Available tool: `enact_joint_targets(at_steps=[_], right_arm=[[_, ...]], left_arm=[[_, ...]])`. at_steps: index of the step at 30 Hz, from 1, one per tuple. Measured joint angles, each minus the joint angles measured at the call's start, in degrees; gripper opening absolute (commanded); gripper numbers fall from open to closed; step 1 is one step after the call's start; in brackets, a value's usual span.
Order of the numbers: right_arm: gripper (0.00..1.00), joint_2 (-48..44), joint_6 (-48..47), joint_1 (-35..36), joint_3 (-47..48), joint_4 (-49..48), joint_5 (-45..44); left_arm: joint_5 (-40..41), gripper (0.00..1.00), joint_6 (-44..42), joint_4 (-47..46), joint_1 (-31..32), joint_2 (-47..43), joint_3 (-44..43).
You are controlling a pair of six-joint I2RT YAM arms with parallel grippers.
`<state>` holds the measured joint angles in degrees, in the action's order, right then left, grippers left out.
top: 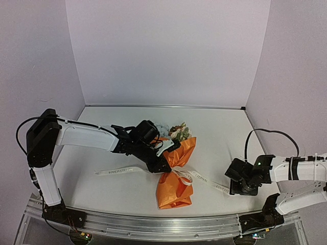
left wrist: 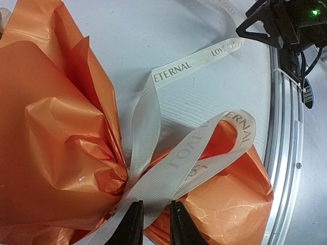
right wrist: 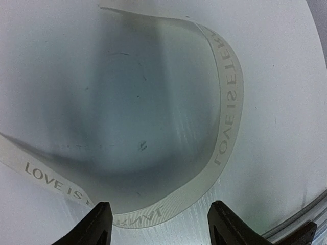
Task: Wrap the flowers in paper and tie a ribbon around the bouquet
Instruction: Cross the half-tied ribbon over the folded bouquet.
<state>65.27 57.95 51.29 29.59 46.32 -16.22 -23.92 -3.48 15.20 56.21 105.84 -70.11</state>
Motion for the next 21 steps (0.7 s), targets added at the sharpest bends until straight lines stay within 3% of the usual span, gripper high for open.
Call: enact_joint_targets(at_steps=[3, 7, 14, 16, 21], right_arm=[[0.65, -0.03, 2.14, -1.09, -1.63, -2.52, -0.17], [0.55, 0.27, 5.16, -2.75, -5.75, -8.77, -0.56], [0.10, 1.06, 8.14, -3.76, -7.03, -14.52, -2.01], [0.02, 1.03, 7.67, -3.80, -6.92, -14.64, -1.87], [0.00, 1.06, 1.51, -3.83, -2.24, -11.46, 0.07]], left_arm=[[0.00, 0.20, -0.05, 0.00, 0.00, 0.00, 0.00], [0.00, 0.20, -0.09, 0.00, 0.00, 0.00, 0.00], [0.02, 0.20, -0.14, 0.04, 0.00, 0.00, 0.00], [0.02, 0.21, -0.16, 0.04, 0.00, 0.00, 0.00], [0.02, 0.24, -0.16, -0.07, 0.00, -0.22, 0.00]])
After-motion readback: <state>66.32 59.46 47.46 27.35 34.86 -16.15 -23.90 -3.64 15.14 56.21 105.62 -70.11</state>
